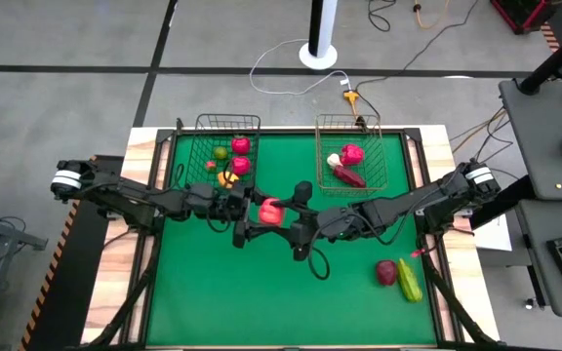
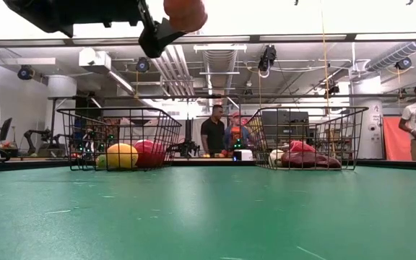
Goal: Sort produce into baskets
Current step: Put the pumpkin into the gold wire basket
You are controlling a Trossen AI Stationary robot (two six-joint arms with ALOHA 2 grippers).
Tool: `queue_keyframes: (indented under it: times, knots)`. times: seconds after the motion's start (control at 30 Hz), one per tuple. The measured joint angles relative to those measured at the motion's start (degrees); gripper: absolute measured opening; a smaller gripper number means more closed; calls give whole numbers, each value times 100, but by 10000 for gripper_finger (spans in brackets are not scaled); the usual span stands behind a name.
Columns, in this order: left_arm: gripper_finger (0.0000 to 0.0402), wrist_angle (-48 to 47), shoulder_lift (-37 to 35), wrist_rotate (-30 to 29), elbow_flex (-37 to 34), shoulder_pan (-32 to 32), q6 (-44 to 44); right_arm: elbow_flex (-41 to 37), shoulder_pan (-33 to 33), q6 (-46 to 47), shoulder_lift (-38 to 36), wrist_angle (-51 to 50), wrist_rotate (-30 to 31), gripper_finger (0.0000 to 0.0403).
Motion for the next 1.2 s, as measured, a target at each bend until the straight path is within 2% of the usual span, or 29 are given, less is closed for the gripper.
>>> queue_keyframes:
  times: [0.4, 0.67, 0.8, 1.0, 1.1, 1.2]
  knots:
    - [400, -222, -9, 49, 7, 41, 23, -2, -2, 86, 0, -108, 4, 290]
    - [400, -621, -11, 66, 9, 200, 175, 85, -64, 421, -42, -685, 45, 290]
    - [400, -947, -52, 88, 11, 323, 182, 338, -171, 838, -46, -1452, 87, 290]
    - [400, -1350, -136, 87, 11, 472, 192, 788, -548, 1623, -55, -3180, 412, 290]
    - [400, -1427, -165, 90, 13, 474, 193, 1016, -941, 1970, -55, -4108, 916, 290]
    - [400, -1614, -168, 387, 15, 472, 185, 1188, -1635, 2668, -59, -5024, 1274, 290]
